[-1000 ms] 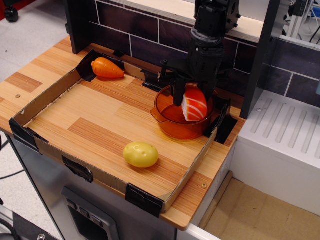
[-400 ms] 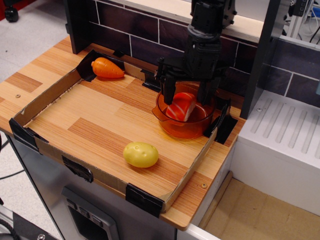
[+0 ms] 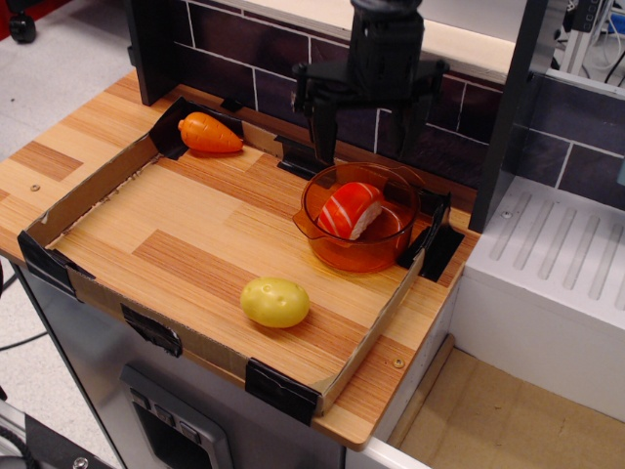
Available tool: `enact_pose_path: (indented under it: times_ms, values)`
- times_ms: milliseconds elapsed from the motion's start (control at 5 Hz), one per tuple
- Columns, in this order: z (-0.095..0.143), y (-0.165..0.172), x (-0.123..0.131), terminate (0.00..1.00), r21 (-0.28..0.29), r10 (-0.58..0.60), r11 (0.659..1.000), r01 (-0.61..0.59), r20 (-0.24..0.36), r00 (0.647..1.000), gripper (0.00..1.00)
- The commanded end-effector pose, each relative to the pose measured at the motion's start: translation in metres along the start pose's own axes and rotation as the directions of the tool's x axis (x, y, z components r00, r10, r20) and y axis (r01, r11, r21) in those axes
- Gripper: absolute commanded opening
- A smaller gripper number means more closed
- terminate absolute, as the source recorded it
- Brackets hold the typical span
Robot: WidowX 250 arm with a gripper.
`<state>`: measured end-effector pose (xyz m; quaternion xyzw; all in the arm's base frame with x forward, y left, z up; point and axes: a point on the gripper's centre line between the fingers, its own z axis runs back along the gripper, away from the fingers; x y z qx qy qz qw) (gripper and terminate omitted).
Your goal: Put sushi in pot
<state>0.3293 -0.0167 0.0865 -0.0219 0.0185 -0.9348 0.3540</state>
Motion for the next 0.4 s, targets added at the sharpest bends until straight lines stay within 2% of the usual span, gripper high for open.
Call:
enact_pose_path:
  times_ms: [0,200]
  values:
    - [0.0368,-0.0088,-0.0049,0.0,0.059,-0.008,0.998,0.01,-0.042,0.999,1.0]
    - [0.0368,-0.0088,-0.0049,1.0,0.059,-0.008,0.998,0.01,-0.042,0.999,1.0]
